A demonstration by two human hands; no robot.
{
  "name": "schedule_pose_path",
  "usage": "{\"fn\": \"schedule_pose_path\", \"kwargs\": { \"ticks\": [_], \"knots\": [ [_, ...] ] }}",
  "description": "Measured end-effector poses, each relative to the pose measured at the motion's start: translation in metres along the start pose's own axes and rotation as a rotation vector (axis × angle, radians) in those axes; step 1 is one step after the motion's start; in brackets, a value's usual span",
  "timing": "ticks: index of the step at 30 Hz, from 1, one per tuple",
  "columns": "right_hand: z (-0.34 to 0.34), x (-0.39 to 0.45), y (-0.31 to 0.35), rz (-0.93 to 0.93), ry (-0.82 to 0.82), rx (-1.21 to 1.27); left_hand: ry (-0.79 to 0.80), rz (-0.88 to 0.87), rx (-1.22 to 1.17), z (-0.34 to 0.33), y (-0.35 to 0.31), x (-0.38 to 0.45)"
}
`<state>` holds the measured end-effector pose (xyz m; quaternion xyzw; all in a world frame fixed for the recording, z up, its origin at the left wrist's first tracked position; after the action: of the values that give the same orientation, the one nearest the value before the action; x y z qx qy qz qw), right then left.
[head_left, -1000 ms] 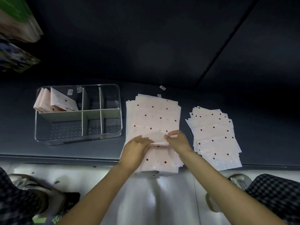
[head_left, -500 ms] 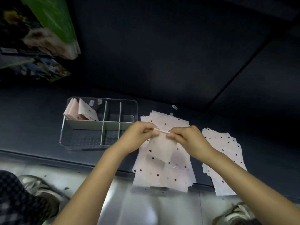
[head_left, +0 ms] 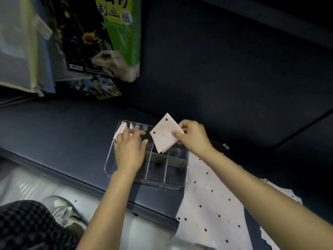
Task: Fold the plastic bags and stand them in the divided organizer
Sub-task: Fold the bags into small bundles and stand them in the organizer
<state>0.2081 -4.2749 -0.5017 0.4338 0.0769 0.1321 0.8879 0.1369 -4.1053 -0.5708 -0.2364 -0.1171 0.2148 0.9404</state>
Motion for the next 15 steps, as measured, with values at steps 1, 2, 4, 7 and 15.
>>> {"fn": "schedule_pose_path", "kwargs": {
  "ticks": [1, 2, 4, 7, 15],
  "knots": [
    [-0.014, 0.010, 0.005, 0.019, -0.006, -0.041, -0.002, 0.033, 0.091, -0.003, 0.010, 0.002],
    [-0.029, 0.018, 0.009, 0.042, -0.007, -0.098, 0.014, 0.060, 0.142, -0.007, 0.018, 0.003],
    [-0.055, 0.030, 0.013, 0.082, -0.005, -0.220, 0.046, 0.084, 0.193, -0.017, 0.030, 0.003],
    [-0.089, 0.040, 0.013, 0.096, 0.006, -0.359, 0.038, 0.086, 0.190, -0.025, 0.042, 0.002],
    [-0.152, 0.054, -0.003, -0.120, 0.062, -0.238, -0.068, 0.132, -0.020, -0.015, 0.060, 0.002]
  ]
}}
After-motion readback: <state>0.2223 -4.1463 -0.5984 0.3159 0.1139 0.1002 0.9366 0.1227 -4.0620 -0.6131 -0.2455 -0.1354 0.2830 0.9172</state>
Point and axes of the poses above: each hand's wrist, its own x-axis towards the middle knuckle, its own z-axis out of the back of the hand, y = z × x, the point moved 7 cm from there along x, towards the middle knuckle, and after that the axes turned 11 degrees about x, right-handed, at the moved point
